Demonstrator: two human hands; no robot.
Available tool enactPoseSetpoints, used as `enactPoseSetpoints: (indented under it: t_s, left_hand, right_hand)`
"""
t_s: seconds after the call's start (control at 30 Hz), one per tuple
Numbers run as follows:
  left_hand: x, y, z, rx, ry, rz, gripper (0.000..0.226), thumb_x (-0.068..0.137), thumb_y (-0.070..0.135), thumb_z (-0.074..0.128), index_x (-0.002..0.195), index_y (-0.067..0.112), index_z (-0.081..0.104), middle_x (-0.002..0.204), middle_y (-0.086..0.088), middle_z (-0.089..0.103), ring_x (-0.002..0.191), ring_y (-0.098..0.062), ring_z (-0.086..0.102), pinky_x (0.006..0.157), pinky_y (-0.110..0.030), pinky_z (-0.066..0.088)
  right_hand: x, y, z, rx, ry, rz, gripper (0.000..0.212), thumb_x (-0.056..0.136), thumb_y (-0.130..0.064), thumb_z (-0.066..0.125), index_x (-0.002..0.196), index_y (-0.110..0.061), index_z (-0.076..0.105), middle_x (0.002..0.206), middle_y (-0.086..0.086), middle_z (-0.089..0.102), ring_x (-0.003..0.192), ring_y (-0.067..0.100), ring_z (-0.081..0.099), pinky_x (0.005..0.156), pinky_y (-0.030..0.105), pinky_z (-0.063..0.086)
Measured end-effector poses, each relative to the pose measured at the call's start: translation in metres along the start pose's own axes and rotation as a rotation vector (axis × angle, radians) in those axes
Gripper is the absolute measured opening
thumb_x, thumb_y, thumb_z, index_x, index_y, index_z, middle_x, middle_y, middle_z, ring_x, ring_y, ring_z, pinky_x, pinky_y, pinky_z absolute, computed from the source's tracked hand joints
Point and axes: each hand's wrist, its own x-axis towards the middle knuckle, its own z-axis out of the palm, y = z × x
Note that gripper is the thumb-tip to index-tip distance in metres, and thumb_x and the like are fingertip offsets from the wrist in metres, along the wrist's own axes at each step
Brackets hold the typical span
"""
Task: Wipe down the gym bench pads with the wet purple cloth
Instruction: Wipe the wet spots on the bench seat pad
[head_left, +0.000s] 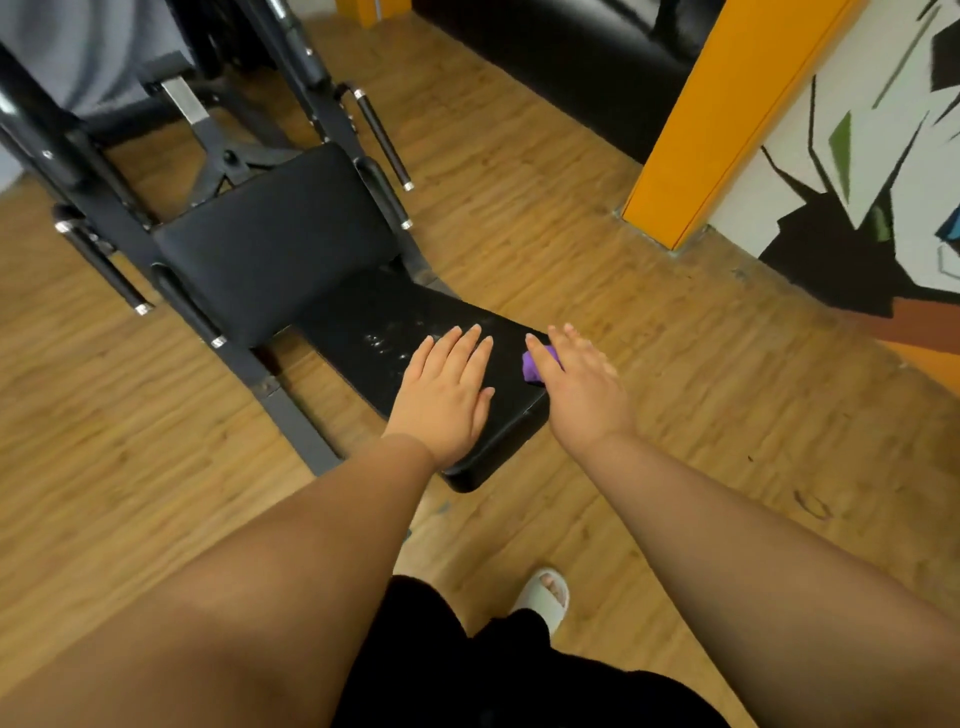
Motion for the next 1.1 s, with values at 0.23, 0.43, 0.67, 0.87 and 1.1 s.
enactPoseSetpoints:
  t_s: [0.23, 0.43, 0.67, 0.87, 1.1]
  left_hand:
    - [0.033, 0.006, 0.011, -0.001, -0.019, -0.117, 0.058, 0.103, 0.040, 0.030, 0.154, 0.016, 0.018, 0.161, -0.005, 0.016, 0.149, -0.023, 0.010, 0.118, -0.038, -0.005]
    - [0.064, -0.022, 0.027, -0.034, -0.036, -0.192, 0.059, 0.103, 0.039, 0.030, 0.155, 0.016, 0.014, 0.162, -0.004, 0.012, 0.150, -0.022, 0.006, 0.118, -0.037, -0.007]
    - [0.096, -0.052, 0.034, -0.049, -0.056, -0.252, 0.059, 0.103, 0.039, 0.031, 0.154, 0.016, 0.016, 0.162, -0.005, 0.015, 0.150, -0.023, 0.008, 0.116, -0.035, -0.009]
    - [0.094, -0.063, 0.052, -0.067, -0.118, -0.356, 0.058, 0.103, 0.039, 0.032, 0.154, 0.015, 0.019, 0.161, -0.006, 0.017, 0.149, -0.024, 0.010, 0.116, -0.035, -0.008]
    - [0.108, -0.050, 0.068, -0.060, -0.141, -0.482, 0.058, 0.103, 0.038, 0.031, 0.154, 0.015, 0.017, 0.162, -0.006, 0.015, 0.149, -0.024, 0.010, 0.117, -0.037, -0.006]
  right_hand:
    - [0.049, 0.026, 0.007, 0.013, -0.043, -0.121, 0.079, 0.093, -0.001, 0.049, 0.155, -0.023, 0.005, 0.162, 0.005, 0.005, 0.150, 0.021, -0.003, 0.120, 0.034, 0.005]
    - [0.105, 0.022, 0.012, -0.006, -0.056, -0.224, 0.078, 0.094, -0.003, 0.049, 0.155, -0.026, 0.005, 0.163, 0.002, 0.004, 0.149, 0.019, -0.004, 0.120, 0.033, 0.004]
    - [0.156, 0.017, 0.019, -0.003, -0.090, -0.251, 0.079, 0.093, -0.002, 0.049, 0.155, -0.025, 0.006, 0.163, 0.003, 0.006, 0.150, 0.019, -0.003, 0.120, 0.034, 0.004]
    - [0.176, 0.013, 0.037, -0.030, -0.178, -0.312, 0.082, 0.091, -0.001, 0.049, 0.155, -0.025, 0.003, 0.163, 0.003, 0.005, 0.150, 0.020, -0.003, 0.120, 0.034, 0.003]
    - [0.207, 0.023, 0.051, -0.021, -0.231, -0.447, 0.081, 0.091, 0.002, 0.048, 0.155, -0.026, 0.006, 0.163, 0.002, 0.005, 0.150, 0.019, -0.003, 0.119, 0.033, 0.002]
